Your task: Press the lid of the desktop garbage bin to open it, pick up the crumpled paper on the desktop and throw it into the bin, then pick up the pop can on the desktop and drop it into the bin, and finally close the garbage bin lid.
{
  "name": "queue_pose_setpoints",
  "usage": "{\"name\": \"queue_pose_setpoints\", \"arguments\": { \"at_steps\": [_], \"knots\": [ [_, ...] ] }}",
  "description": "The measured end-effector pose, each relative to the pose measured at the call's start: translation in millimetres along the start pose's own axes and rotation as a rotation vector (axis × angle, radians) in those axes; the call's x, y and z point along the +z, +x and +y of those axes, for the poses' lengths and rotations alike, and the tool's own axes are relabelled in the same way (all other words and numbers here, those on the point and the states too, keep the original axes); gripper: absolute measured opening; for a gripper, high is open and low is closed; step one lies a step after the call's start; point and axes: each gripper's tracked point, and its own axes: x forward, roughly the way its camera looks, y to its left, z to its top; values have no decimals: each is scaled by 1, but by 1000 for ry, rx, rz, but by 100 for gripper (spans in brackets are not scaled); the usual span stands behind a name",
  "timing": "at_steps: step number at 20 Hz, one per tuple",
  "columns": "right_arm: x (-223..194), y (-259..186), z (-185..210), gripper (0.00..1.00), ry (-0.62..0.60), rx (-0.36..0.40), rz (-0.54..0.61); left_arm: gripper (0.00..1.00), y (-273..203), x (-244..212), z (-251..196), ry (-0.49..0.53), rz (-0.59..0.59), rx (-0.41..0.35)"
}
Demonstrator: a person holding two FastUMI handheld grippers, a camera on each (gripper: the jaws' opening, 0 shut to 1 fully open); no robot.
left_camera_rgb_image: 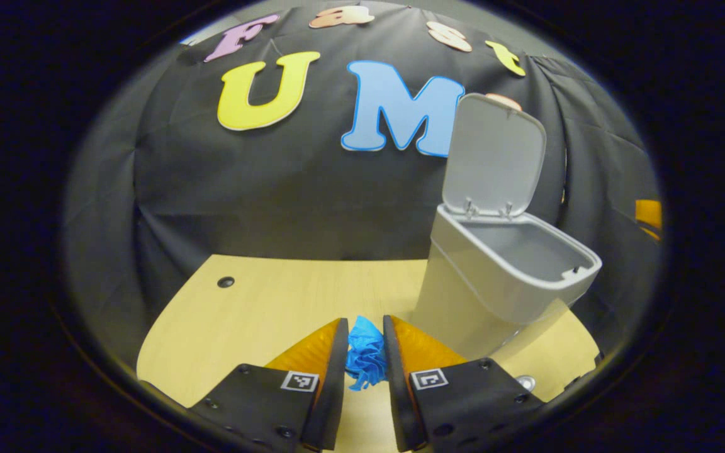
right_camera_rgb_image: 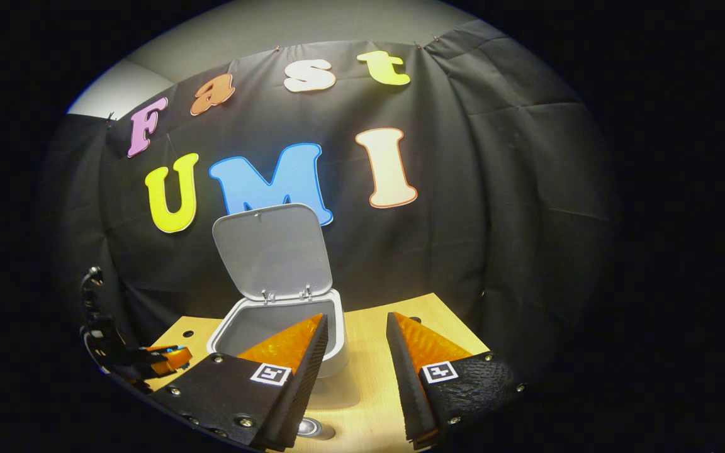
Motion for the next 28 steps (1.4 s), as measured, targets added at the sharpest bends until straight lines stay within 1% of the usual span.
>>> {"name": "queue_pose_setpoints", "arguments": {
  "at_steps": [1, 2, 3, 4, 6, 8, 9, 10, 11, 12, 16, 17, 18, 19, 21, 23, 24, 25, 27, 28],
  "knots": [
    [-1, -1, -2, 61, 5, -4, -1, 41, -1, 14, -6, 2, -25, -12],
    [-1, -3, -5, 61, 11, -10, -2, 39, -2, 30, -13, 3, -49, -25],
    [-3, -4, -7, 61, 16, -16, -3, 42, -3, 44, -20, 4, -71, -39],
    [-3, -6, -10, 61, 21, -23, -3, 42, -3, 56, -27, 6, -94, -55],
    [-5, -10, -18, 61, 30, -39, -4, 41, -4, 80, -45, 14, -136, -87],
    [-6, -14, -25, 61, 41, -57, -2, 38, -4, 99, -65, 31, -172, -123],
    [-7, -16, -29, 61, 45, -67, -3, 36, -5, 104, -78, 43, -187, -143],
    [-7, -18, -33, 61, 49, -77, -4, 41, -7, 107, -90, 59, -204, -163],
    [-8, -20, -37, 61, 52, -88, -4, 36, -7, 110, -104, 76, -216, -184],
    [-8, -22, -42, 61, 56, -99, -5, 41, -7, 112, -118, 96, -227, -205],
    [-11, -31, -56, 61, 71, -139, -6, 41, -3, 112, -167, 144, -245, -288],
    [-12, -33, -60, 61, 75, -148, -6, 39, 0, 111, -174, 152, -246, -299],
    [-13, -35, -62, 61, 79, -155, -5, 39, 3, 110, -180, 160, -246, -306],
    [-14, -37, -64, 61, 82, -162, -6, 41, 4, 110, -186, 164, -245, -312],
    [-16, -41, -68, 61, 84, -173, -5, 41, 5, 110, -194, 174, -248, -313],
    [-17, -43, -71, 61, 87, -180, -3, 58, 5, 108, -197, 184, -251, -312],
    [-18, -43, -71, 61, 90, -182, -1, 61, 5, 111, -198, 186, -254, -315],
    [-20, -43, -72, 61, 92, -183, 1, 72, 6, 111, -198, 189, -257, -314],
    [-21, -43, -69, 61, 95, -179, 6, 79, 6, 111, -196, 192, -257, -305],
    [-22, -42, -67, 61, 95, -175, 10, 79, 7, 110, -195, 192, -256, -301]
  ]
}}
